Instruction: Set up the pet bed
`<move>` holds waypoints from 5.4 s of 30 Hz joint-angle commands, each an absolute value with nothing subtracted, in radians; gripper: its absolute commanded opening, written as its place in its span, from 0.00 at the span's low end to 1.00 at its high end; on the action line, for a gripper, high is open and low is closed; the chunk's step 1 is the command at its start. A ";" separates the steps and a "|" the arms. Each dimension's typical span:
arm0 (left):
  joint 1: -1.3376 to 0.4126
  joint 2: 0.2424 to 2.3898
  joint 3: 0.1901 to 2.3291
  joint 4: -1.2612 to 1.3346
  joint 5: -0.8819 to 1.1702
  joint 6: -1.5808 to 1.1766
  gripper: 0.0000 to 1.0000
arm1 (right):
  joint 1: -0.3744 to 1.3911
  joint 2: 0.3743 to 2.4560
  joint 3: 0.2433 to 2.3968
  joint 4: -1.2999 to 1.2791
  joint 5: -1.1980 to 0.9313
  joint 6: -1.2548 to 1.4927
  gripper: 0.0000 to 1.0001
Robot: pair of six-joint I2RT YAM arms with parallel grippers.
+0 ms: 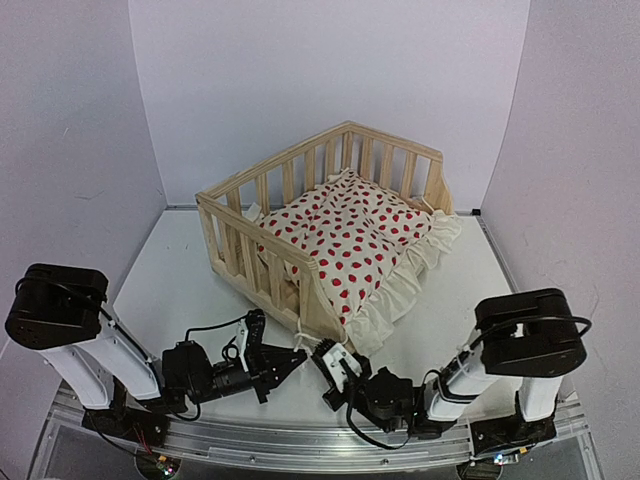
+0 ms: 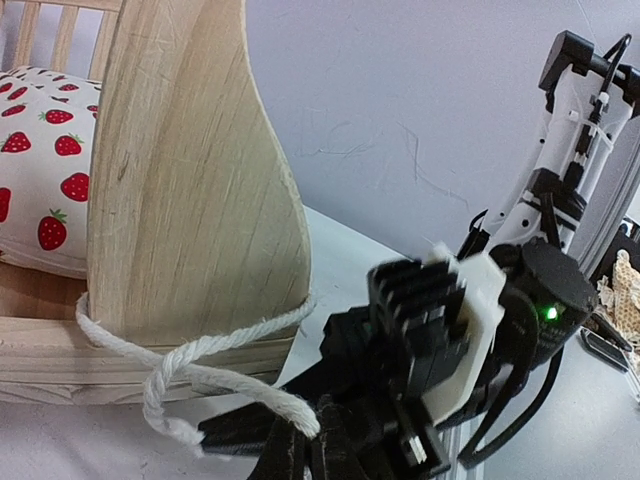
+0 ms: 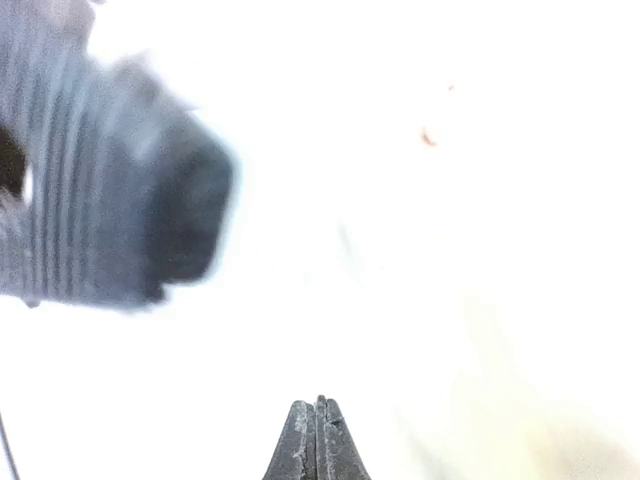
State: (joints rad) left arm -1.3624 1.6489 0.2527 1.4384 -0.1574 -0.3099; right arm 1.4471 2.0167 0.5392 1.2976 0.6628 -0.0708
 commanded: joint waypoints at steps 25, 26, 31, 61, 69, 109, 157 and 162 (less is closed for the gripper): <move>-1.367 1.561 0.265 1.159 -0.146 -0.357 0.23 | 1.432 1.891 0.584 1.376 0.723 0.063 0.00; -1.366 1.543 0.259 1.146 -0.153 -0.355 0.27 | 1.430 1.894 0.583 1.377 0.723 0.061 0.00; -1.366 1.407 0.279 0.943 -0.139 -0.369 0.50 | 1.428 1.894 0.566 1.377 0.728 0.044 0.00; -1.134 1.106 0.469 0.469 0.120 -0.260 0.40 | 1.424 1.876 0.544 1.377 0.709 0.008 0.00; -1.094 1.316 0.572 0.473 0.114 -0.009 0.11 | 1.422 1.857 0.530 1.376 0.681 -0.029 0.00; -1.159 1.416 0.631 0.489 -0.028 0.290 0.24 | 1.413 1.845 0.531 1.377 0.604 -0.027 0.00; -1.209 1.323 0.573 0.554 -0.194 0.286 0.31 | 1.413 1.819 0.519 1.377 0.735 -0.050 0.00; -1.205 1.390 0.597 0.556 -0.154 0.407 0.25 | 1.407 1.813 0.518 1.377 0.692 -0.055 0.00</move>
